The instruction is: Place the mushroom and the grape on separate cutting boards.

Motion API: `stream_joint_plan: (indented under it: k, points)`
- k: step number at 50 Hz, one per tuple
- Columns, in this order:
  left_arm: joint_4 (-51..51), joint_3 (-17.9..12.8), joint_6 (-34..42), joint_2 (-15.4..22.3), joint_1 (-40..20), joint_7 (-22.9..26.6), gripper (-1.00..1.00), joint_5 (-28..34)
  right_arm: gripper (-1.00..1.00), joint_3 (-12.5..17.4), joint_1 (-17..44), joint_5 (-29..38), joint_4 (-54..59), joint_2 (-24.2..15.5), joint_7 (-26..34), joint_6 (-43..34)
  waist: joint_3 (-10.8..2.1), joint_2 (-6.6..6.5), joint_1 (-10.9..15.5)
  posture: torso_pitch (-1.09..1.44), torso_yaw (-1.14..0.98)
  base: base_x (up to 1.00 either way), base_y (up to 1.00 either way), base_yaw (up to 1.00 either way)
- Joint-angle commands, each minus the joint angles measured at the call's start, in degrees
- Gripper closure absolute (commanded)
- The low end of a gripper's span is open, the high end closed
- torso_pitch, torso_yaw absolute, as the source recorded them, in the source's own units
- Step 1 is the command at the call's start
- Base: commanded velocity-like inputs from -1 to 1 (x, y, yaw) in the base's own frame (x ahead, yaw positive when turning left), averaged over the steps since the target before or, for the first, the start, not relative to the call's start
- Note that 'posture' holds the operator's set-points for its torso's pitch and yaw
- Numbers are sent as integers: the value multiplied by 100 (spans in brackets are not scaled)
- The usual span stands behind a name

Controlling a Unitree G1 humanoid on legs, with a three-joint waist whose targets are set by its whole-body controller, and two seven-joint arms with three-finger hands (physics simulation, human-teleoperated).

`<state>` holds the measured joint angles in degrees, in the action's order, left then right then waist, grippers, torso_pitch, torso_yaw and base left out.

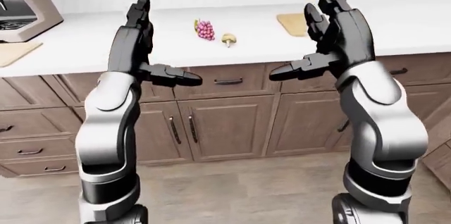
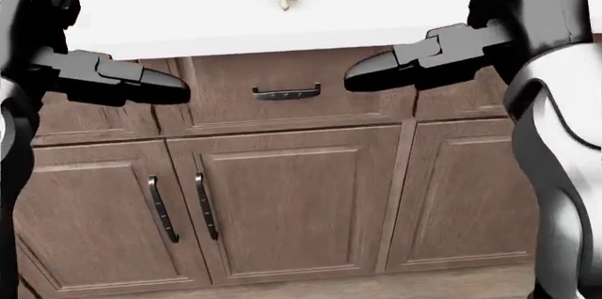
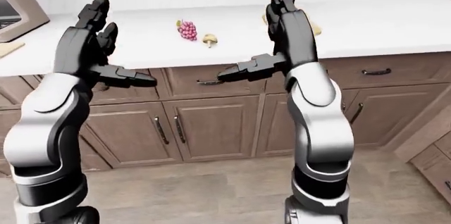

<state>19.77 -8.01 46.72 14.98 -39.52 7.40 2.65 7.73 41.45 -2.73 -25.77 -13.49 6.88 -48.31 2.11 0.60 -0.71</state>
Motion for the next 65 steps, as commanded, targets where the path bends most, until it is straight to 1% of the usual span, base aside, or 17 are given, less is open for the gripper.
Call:
stream_joint_plan:
  k: [1, 3, 5, 8, 19, 26, 27, 29, 35, 38, 40, 41, 43, 49, 53, 60, 65]
  points:
    - [-54, -55, -100, 129, -283, -6, -100, 61, -100, -34, 240, -36, -39, -40, 17, 96, -32, 17, 4, 0, 0, 27, 28, 0]
    - [-158, -70, -75, 185, -474, 7, -100, 85, -100, -23, 447, -67, 31, -58, -13, 20, -72, -205, -24, 0, 0, 27, 28, 0]
    - [-157, -99, -44, 216, -531, 20, -100, 69, -100, -72, 523, -64, 78, -61, -11, 19, -227, -646, -34, 0, 0, 26, 28, 0]
    - [-142, -107, -62, 212, -503, 9, -100, 65, -100, -63, 649, -65, 172, -84, -1, 22, -55, -519, 10, 0, 0, 26, 27, 0]
    - [-153, -135, -94, 256, -473, -42, -100, 54, -100, -32, 669, -265, 161, -98, -127, -36, -116, -238, 98, 0, 0, 26, 1, 0]
    - [-74, -159, -39, 276, -430, -36, -100, 48, -100, -48, 643, -262, 152, -96, -113, -20, -197, 290, 205, 0, 0, 29, -2, 0]
    - [-68, -166, -30, 290, -439, -32, -100, 48, -100, -51, 653, -262, 166, -92, -114, -18, -123, 72, 157, 0, 0, 29, -2, 0]
    - [-87, -185, -31, 307, -444, -47, -100, 45, -100, -56, 654, -263, 173, -75, -119, -3, -15, 261, 153, 0, 0, 29, -2, 0]
    - [-105, -192, -28, 333, -463, -43, -100, 41, -100, -23, 662, -296, 203, -59, -145, 26, -28, 37, 55, 0, 0, 28, -2, 0]
    - [-91, -205, -17, 338, -440, -53, -100, 40, -100, -31, 670, -338, 172, -64, -177, 6, -72, -207, 15, 0, 0, 23, -5, 0]
    - [-41, -215, 18, 353, -429, -40, -100, 31, -100, -22, 683, -371, 147, -70, -193, -34, -199, -543, 5, 0, 0, 22, -6, 0]
    - [-29, -226, 27, 363, -423, -44, -100, 31, -100, -24, 661, -377, 135, -68, -201, -32, -165, -363, 28, 0, 0, 22, -7, 0]
    - [-21, -224, 34, 382, -416, -36, -100, 35, -100, -13, 647, -393, 124, -67, -215, -23, -83, -497, 39, 0, 0, 22, -7, 0]
    - [8, -265, 44, 397, -389, -57, -100, 12, -100, 72, 677, -589, 112, -47, -482, -121, 109, -226, 75, 0, 0, 4, -1, 0]
    - [5, -257, 33, 406, -373, -63, -100, 13, -100, 29, 648, -622, 136, -83, -516, -98, -22, 182, 223, 0, 0, 0, 0, 0]
    - [-5, -258, 12, 399, -336, -70, -100, 21, -100, 39, 613, -657, 63, -116, -482, -142, -237, -56, 163, 0, 0, 0, 0, 2]
    - [-32, -253, 10, 413, -350, -66, -100, 35, -100, 18, 603, -617, 81, -123, -475, -113, -167, -122, 79, 0, 0, 0, 0, 36]
